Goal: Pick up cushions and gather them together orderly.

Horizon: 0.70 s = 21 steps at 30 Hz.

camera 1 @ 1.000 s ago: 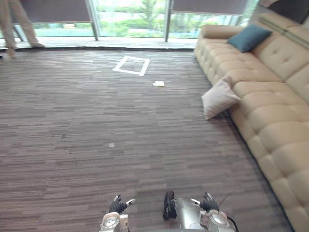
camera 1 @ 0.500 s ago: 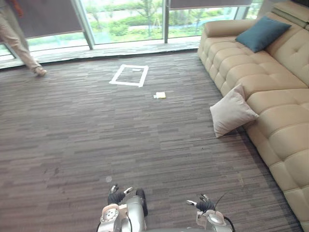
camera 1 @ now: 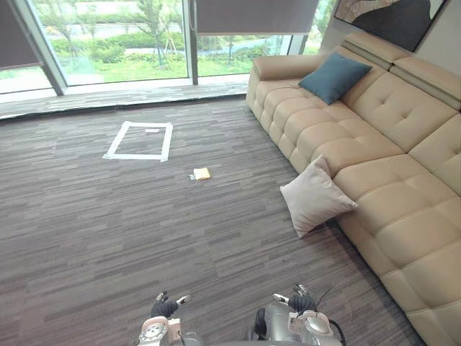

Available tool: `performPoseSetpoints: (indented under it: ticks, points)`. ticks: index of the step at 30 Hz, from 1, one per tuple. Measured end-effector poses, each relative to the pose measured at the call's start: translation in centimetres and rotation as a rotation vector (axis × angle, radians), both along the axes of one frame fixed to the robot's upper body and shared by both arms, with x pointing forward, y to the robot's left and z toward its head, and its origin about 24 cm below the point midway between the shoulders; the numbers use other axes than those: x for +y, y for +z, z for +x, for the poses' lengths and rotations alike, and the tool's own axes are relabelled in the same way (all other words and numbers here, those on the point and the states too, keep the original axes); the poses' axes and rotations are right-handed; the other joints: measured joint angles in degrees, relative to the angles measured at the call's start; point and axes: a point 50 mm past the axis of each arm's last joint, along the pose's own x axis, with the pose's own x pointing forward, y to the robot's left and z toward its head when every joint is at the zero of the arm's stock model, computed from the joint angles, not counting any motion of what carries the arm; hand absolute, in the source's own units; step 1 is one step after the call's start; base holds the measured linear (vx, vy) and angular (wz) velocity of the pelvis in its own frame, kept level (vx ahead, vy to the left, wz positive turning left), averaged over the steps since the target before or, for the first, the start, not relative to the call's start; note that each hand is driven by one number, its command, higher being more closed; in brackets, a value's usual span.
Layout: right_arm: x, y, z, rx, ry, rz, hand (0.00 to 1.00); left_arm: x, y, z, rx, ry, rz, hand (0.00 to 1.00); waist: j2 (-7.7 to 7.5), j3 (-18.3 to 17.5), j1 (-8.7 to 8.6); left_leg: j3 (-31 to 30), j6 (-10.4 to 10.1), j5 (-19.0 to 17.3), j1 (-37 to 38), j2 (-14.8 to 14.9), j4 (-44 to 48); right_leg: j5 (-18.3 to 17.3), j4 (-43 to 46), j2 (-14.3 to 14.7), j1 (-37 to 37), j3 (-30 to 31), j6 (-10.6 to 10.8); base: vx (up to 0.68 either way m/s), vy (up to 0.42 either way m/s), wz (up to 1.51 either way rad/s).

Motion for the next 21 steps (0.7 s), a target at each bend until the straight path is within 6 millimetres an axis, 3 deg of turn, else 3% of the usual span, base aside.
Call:
performPoseSetpoints:
  ticks: [1, 2, 3, 5, 6, 7, 8, 9, 11, 13, 15, 17, 19, 20, 21]
  points:
    - [-0.1, -0.1, -0.2, 0.007, 0.001, 0.000, 0.00, -0.2, -0.1, -0.1, 0.004, -0.015, 0.000, 0.00, -0.52, -0.27, -0.26, -1.52, -1.65, -1.01, 2.47, -1.35, 0.17, 7.63, -0.64, 0.07, -0.06, 1.40, -6.86, 0.73, -0.067, 0.10]
    - [-0.7, 0.2, 0.2, -0.007, 0.005, -0.019, 0.00, -1.1, -0.2, -0.1, 0.012, -0.018, -0.023, 0.00, 1.21, -0.24, -0.59, -2.30, -1.89, -1.00, 3.57, -0.07, 1.03, 5.33, 3.12, 0.26, -0.20, 1.05, -8.08, 0.83, -0.112, 0.14]
    - [-1.5, 0.2, 0.2, -0.004, 0.006, -0.038, 0.00, -2.1, -0.4, -0.4, 0.019, -0.022, -0.052, 0.00, 3.53, -1.10, -0.77, -3.56, -3.24, -0.21, 1.78, 1.69, 6.33, 1.32, 5.06, 0.89, 0.00, 0.09, -7.98, 0.78, -0.162, 0.05]
    - [-1.9, 0.4, 0.4, -0.006, 0.007, -0.050, 0.00, -2.4, -0.3, -0.1, 0.010, -0.017, -0.058, 0.00, 5.32, -0.81, -1.18, -6.74, -4.24, 3.23, -3.57, 4.90, 20.82, -2.22, 5.66, 2.50, 2.21, 0.09, -7.75, 0.62, -0.169, -0.06]
    - [-2.0, 0.4, 0.6, -0.005, 0.010, -0.053, 0.00, -2.3, -0.2, 0.1, 0.001, 0.011, -0.069, 0.00, 6.41, -0.28, -1.16, -10.11, -4.21, 10.30, -9.78, 8.12, 36.79, -3.93, 3.82, 4.81, 6.26, 0.74, -8.28, 0.46, -0.119, -0.29]
    - [-1.9, 0.3, 0.6, 0.001, 0.011, -0.051, 0.00, -2.3, -0.2, 0.1, -0.002, 0.015, -0.069, 0.00, 6.38, -0.11, -1.03, -10.61, -4.47, 10.76, -11.36, 8.96, 40.64, -4.41, 3.12, 5.57, 7.69, 1.17, -8.42, 0.55, -0.116, -0.65]
    - [-1.4, 0.1, 0.3, 0.020, 0.017, -0.036, 0.00, -1.8, 0.0, 0.3, -0.018, 0.034, -0.065, 0.00, 6.25, 0.17, -0.68, -10.48, -3.58, 10.05, -15.64, 11.45, 50.26, -5.87, 0.86, 7.63, 12.79, 3.06, -9.09, 0.53, -0.085, -0.79]
    - [-0.7, -0.2, 0.2, 0.032, 0.020, -0.016, 0.00, -1.2, 0.1, 0.3, -0.029, 0.037, -0.049, 0.00, 4.54, 0.76, -0.47, -9.84, -2.40, 8.88, -19.30, 11.61, 53.35, -7.23, -0.94, 8.09, 16.87, 5.20, -9.13, 0.61, -0.093, -0.92]
    - [-0.2, -0.3, 0.0, 0.043, 0.036, -0.008, 0.00, -0.7, 0.3, 0.4, -0.047, 0.035, -0.036, 0.00, 3.75, 0.49, -0.33, -8.59, -1.42, 7.42, -24.21, 11.70, 52.06, -8.07, -3.69, 8.39, 20.20, 7.75, -9.02, 0.44, -0.043, -0.78]
    - [-0.2, -0.4, -0.2, 0.050, 0.042, -0.011, 0.00, -0.8, 0.6, 0.6, -0.071, 0.050, -0.038, 0.00, 3.83, 0.51, 0.68, -7.63, 0.76, 5.05, -31.00, 9.93, 41.05, -8.33, -7.32, 8.65, 24.81, 13.27, -7.25, 0.45, 0.069, -1.18]
    - [-0.1, -0.5, -0.4, 0.062, 0.040, -0.011, 0.00, -0.8, 0.7, 0.7, -0.078, 0.058, -0.040, 0.00, 3.87, 0.54, 1.79, -9.32, 0.66, 4.79, -32.78, 7.92, 32.64, -8.96, -8.46, 8.54, 26.65, 16.72, -6.28, 0.41, 0.146, -1.10]
    - [0.3, -0.6, -0.4, 0.068, 0.046, -0.005, 0.00, -0.5, 0.6, 0.4, -0.077, 0.089, -0.042, 0.00, 3.82, 0.55, 2.55, -15.88, -0.74, 6.25, -35.29, 4.08, 19.06, -11.50, -9.76, 8.22, 29.84, 23.06, -4.83, 0.57, 0.296, -1.24]
    - [0.6, -0.7, -0.6, 0.075, 0.054, -0.003, 0.00, -0.3, 0.5, 0.1, -0.076, 0.109, -0.043, 0.00, 3.84, 0.44, 2.70, -18.37, -0.50, 8.49, -35.82, 3.39, 14.01, -14.43, -8.71, 8.12, 31.26, 27.04, -3.72, 0.60, 0.371, -1.26]
    - [1.0, -1.0, -1.1, 0.094, 0.059, 0.006, 0.00, -0.1, 0.5, 0.1, -0.080, 0.116, -0.040, 0.00, 3.36, -0.48, 3.52, -17.11, -0.33, 12.93, -35.03, 3.38, 16.45, -16.25, -6.63, 7.53, 31.75, 31.16, -2.47, 0.62, 0.407, -1.40]
    - [1.2, -1.1, -1.4, 0.105, 0.060, 0.012, 0.00, 0.2, 0.6, 0.1, -0.080, 0.113, -0.032, 0.00, 2.56, -0.82, 3.72, -15.98, 0.12, 11.19, -34.90, 3.27, 17.32, -16.37, -5.86, 7.11, 31.56, 32.14, -2.23, 0.61, 0.387, -1.33]
